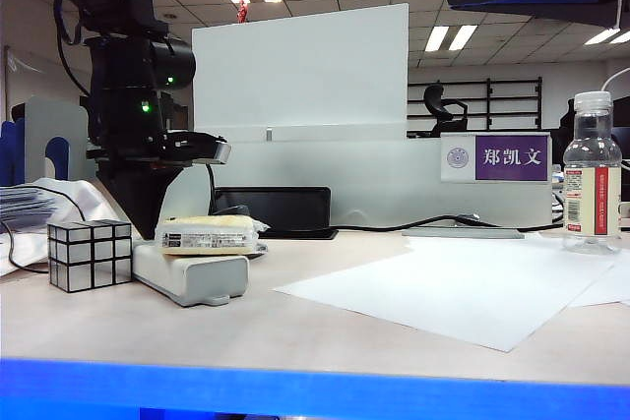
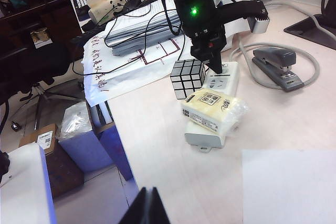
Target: Press the button on the power strip.
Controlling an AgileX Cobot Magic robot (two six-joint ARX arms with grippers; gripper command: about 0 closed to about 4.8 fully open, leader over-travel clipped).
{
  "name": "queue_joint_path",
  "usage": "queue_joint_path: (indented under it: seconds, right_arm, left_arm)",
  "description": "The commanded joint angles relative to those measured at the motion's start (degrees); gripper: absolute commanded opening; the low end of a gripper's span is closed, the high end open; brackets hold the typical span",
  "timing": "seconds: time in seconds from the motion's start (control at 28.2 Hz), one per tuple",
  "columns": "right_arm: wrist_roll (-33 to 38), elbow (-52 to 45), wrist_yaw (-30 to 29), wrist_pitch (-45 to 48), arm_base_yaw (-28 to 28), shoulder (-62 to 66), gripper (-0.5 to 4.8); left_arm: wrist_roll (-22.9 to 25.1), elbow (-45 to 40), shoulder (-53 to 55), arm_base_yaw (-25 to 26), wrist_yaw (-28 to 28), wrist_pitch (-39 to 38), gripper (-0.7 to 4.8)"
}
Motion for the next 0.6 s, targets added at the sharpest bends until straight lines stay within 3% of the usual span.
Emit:
queue_joint_path:
  seconds: [0.04,0.6]
  right_arm:
    - [-0.24,0.31,0.0,0.83,0.07,0.0,0.03]
    - [-0.35,0.31,0.0,0.81,0.07,0.0,0.04]
  left_arm:
    - [0.24,0.04,1.31,0.07,-0.17,-0.83,-0.05]
    - [1.73,0.02,7.08,0.26,1.77,-2.67,-0.05]
